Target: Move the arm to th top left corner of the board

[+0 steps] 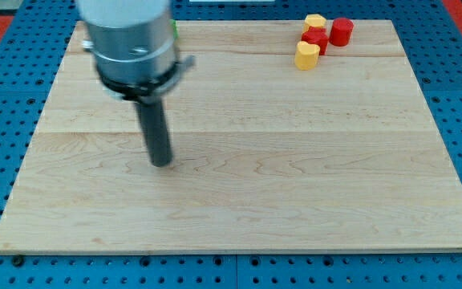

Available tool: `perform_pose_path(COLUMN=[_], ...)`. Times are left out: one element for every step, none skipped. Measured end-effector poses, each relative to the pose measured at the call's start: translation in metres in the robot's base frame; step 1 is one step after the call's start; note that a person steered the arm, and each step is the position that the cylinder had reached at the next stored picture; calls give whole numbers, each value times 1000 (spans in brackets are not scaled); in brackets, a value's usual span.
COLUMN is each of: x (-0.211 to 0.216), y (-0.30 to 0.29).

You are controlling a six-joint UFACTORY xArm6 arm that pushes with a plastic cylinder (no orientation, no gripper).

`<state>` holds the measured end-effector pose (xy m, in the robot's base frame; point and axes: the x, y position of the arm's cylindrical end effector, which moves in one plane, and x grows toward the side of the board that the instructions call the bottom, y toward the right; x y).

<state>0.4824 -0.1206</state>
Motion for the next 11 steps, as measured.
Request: perform_pose_path(x=[-27, -78, -86, -79, -71, -85, -123, -147, -171, -236, -260], y=[-46, -118, -124, -125, -119, -128, -181, -184, -166, -166, -163])
